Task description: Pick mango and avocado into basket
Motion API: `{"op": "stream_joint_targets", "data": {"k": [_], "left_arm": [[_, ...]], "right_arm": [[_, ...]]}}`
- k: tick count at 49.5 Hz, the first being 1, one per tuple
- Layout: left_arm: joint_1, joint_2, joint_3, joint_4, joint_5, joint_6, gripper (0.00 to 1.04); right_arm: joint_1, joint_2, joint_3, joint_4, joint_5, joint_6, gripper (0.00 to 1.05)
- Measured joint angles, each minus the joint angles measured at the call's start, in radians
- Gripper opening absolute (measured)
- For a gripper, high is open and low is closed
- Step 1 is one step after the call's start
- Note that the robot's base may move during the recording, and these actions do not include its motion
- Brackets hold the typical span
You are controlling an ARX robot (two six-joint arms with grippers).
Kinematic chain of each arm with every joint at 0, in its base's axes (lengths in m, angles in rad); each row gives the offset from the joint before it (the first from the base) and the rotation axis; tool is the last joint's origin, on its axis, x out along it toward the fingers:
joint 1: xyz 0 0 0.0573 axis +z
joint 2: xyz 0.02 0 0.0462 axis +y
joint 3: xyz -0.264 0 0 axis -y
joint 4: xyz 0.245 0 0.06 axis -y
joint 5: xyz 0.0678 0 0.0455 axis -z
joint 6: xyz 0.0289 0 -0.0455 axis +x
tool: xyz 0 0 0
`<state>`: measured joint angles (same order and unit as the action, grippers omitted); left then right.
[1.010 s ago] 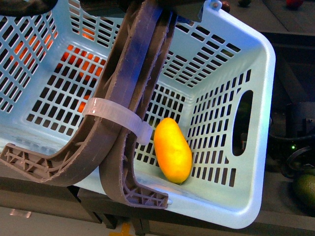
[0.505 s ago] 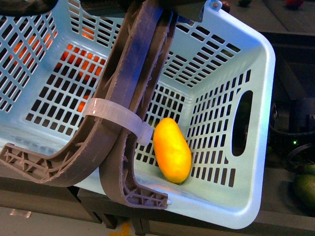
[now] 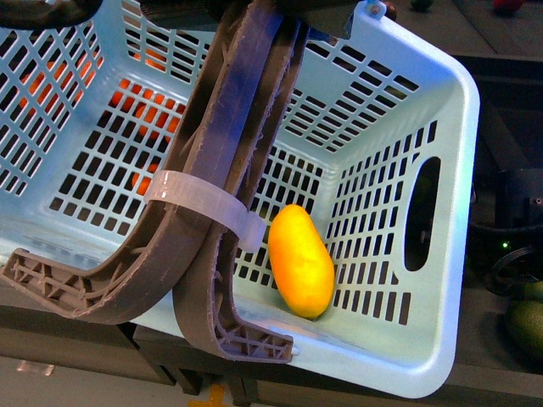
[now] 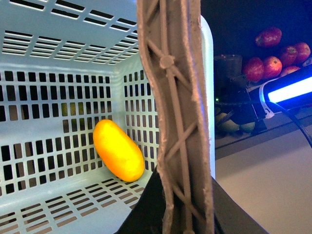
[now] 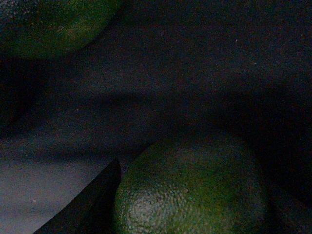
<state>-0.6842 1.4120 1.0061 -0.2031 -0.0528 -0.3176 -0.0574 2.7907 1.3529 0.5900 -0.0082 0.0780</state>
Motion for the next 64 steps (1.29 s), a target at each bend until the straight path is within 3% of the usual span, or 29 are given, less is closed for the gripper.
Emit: {"op": "stream_joint_targets", "data": {"k": [12,27,43,53,64], "left_arm": [[0.0,0.0,0.0,0.0,0.0,0.0,0.08],[0.0,0.0,0.0,0.0,0.0,0.0,0.08],[0.0,0.0,0.0,0.0,0.0,0.0,0.08],[0.0,0.0,0.0,0.0,0.0,0.0,0.08],[0.0,0.0,0.0,0.0,0.0,0.0,0.08]], "right_arm": [[-0.003,-0.042,-0.078,0.04,-0.009,0.019,0.61],[-0.035,-0.368,-0.321,0.127,-0.055,0.085,0.61],[-0.045,-0.785,-0.484,0.021,-0.129,0.137,0.61],[0.055,-1.094,-0.517,-0.1,-0.152,0.162,0.61],[0.292,-1.173,-0.517,-0.163,-0.068,0.167,0.61]]}}
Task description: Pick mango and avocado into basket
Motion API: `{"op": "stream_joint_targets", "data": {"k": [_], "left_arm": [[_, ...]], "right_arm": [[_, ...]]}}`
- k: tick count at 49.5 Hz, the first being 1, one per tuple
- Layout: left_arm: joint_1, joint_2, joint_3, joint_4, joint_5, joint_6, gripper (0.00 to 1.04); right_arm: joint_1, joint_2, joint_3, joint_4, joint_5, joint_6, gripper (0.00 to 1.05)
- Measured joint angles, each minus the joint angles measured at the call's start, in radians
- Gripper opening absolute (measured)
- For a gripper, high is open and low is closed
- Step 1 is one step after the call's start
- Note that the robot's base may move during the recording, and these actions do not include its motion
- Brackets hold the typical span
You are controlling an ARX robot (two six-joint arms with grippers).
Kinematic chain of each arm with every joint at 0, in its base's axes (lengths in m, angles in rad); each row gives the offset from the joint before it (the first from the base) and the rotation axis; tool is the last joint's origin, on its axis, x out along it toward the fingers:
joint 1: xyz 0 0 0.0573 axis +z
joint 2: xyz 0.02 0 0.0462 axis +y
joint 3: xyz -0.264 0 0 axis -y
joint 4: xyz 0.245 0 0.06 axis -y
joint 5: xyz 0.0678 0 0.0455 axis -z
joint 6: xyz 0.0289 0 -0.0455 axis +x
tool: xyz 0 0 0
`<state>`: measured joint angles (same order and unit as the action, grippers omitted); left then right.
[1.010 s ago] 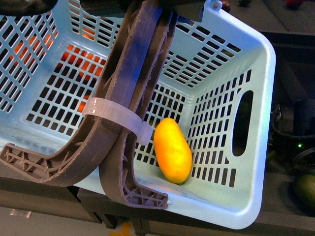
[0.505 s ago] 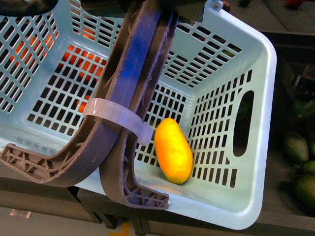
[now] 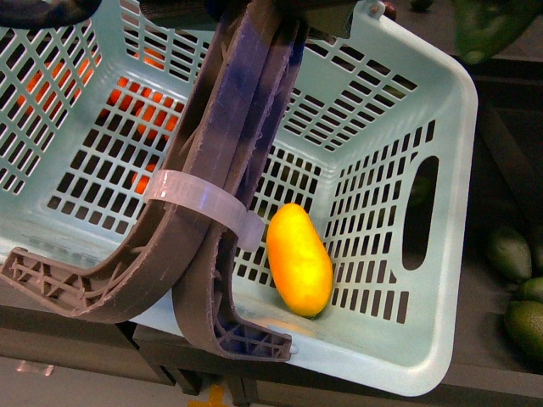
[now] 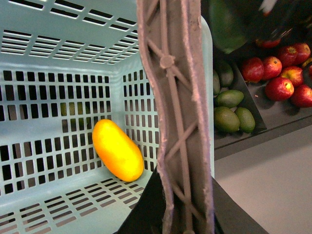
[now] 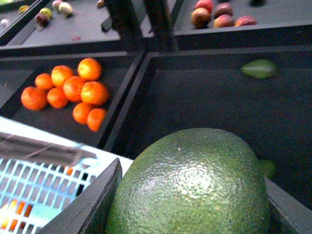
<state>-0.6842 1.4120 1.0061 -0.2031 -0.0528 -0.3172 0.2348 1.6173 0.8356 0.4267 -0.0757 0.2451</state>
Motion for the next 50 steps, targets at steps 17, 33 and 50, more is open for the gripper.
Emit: {"op": "stream_joint_targets", "data": {"k": [17,33,50], "left_arm": [[0.0,0.0,0.0,0.0,0.0,0.0,0.08],[0.0,0.001,0.0,0.0,0.0,-0.004,0.08],[0.0,0.001,0.0,0.0,0.001,-0.005,0.08]], "right_arm": [[0.183,0.023,-0.02,0.009,0.109,0.014,0.86],[0.085,-0.445,-0.314,0.059,0.315,0.052,0.97],[-0.042,-0.979,-0.668,-0.113,0.412,0.062,0.97]]}}
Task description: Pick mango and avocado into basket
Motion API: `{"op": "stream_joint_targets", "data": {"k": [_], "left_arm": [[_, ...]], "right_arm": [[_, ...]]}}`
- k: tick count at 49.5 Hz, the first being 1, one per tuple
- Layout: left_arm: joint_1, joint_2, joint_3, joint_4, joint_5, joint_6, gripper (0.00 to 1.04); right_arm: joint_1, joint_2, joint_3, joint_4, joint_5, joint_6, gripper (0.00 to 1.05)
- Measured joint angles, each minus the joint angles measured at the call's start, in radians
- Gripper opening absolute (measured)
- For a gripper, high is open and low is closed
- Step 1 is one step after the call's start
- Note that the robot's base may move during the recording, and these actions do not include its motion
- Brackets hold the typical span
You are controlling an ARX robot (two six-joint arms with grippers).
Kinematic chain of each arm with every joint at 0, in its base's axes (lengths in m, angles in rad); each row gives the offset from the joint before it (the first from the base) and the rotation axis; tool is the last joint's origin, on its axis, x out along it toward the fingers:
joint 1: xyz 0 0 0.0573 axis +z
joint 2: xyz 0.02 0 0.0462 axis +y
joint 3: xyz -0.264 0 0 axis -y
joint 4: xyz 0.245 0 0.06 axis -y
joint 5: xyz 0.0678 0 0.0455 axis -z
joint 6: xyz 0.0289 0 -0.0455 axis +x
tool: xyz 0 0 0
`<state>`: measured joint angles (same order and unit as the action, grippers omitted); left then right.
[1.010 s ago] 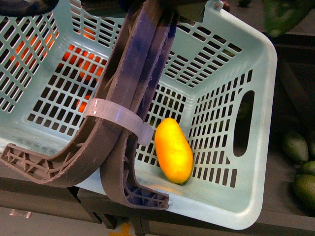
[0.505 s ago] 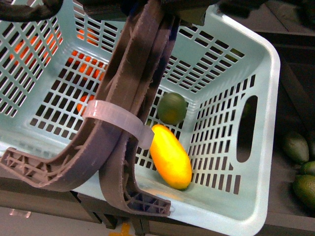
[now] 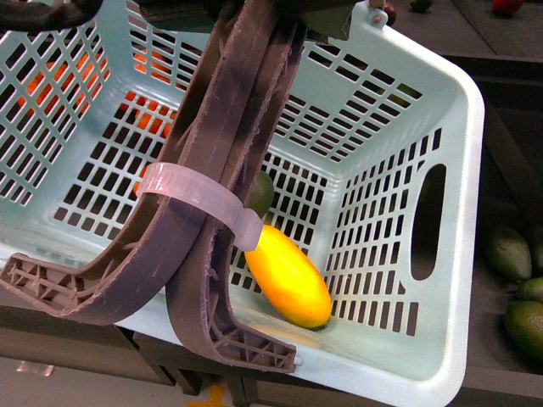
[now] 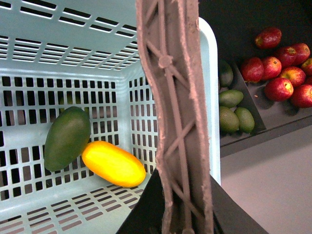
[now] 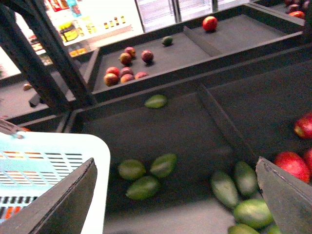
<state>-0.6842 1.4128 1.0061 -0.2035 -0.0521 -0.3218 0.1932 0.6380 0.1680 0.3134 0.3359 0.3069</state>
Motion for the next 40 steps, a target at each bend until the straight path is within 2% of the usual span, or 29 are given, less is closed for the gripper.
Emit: {"op": "stream_joint_targets", "data": {"k": [6,19,21,24,25,35,40], "left_arm": [[0.0,0.0,0.0,0.0,0.001,0.0,0.08],[0.0,0.0,0.0,0.0,0.0,0.0,0.08],[0.001,0.0,0.0,0.0,-0.001,0.0,0.08],[0.0,0.0,0.0,0.0,-0.001,0.0,0.08],[0.0,0.0,0.0,0.0,-0.001,0.001,0.08],[0.0,0.0,0.0,0.0,0.0,0.0,0.08],[0.0,0.0,0.0,0.0,0.0,0.0,0.08]], "right_arm": [[-0.047,-0.16,-0.101,-0.062,0.016,-0.023,0.97],[-0.06,-0.18,-0.106,-0.057,0.008,-0.036,0.97],[-0.116,-0.186,-0.14,0.04,-0.14,-0.093,0.89],[-0.174,-0.211,-0.163,0.092,-0.287,-0.198,0.76],[-0.18,-0.22,-0.163,0.092,-0.306,-0.211,0.73],[-0.191,-0.328,-0.163,-0.002,-0.332,-0.292,0.29],[-0.191,-0.36,-0.163,-0.033,-0.332,-0.296,0.13]]}}
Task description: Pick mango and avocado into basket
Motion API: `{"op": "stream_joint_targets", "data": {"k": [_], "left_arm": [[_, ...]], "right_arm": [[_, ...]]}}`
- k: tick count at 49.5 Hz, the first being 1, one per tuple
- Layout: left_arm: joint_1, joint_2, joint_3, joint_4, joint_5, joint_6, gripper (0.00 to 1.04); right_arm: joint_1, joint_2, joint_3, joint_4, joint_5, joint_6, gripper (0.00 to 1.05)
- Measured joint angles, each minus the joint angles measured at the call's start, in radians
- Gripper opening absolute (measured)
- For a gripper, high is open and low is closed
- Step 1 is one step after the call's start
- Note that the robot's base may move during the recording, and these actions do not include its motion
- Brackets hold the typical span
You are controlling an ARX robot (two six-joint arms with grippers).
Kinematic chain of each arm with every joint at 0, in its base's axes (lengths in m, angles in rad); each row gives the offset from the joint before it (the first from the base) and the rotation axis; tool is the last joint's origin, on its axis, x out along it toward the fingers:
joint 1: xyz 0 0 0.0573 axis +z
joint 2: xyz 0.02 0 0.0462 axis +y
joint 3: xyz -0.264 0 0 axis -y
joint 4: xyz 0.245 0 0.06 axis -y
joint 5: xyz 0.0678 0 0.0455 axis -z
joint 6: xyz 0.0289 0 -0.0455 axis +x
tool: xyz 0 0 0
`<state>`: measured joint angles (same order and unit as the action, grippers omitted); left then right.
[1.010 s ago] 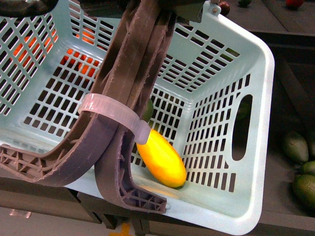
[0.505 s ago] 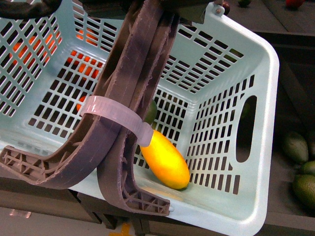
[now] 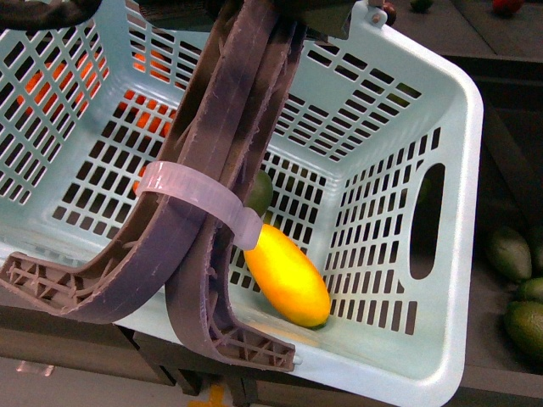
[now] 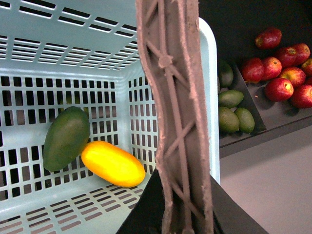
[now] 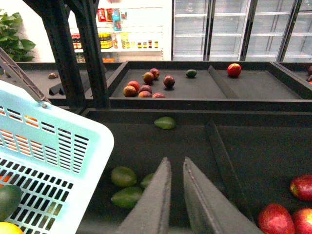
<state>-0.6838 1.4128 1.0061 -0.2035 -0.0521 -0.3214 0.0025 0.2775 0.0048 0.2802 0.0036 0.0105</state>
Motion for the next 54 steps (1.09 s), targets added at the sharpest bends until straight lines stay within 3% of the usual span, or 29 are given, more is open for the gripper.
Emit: {"op": "stream_joint_targets", "data": {"k": [3,17,21,40,54], "left_arm": [[0.0,0.0,0.0,0.0,0.0,0.0,0.08],[0.0,0.0,0.0,0.0,0.0,0.0,0.08],[0.0,0.0,0.0,0.0,0.0,0.0,0.08],[0.0,0.0,0.0,0.0,-0.001,0.0,0.08],[0.0,0.0,0.0,0.0,0.0,0.0,0.08]], "right_arm": [[0.0,-0.024,0.0,-0.022,-0.001,-0.004,0.01],[0.0,-0.114,0.0,-0.114,-0.002,-0.006,0.02],[0.0,-0.238,0.001,-0.269,-0.002,-0.007,0.02],[0.0,-0.272,0.001,-0.28,-0.002,-0.007,0.02],[0.0,-0.272,0.001,-0.28,-0.002,-0.008,0.45]]}}
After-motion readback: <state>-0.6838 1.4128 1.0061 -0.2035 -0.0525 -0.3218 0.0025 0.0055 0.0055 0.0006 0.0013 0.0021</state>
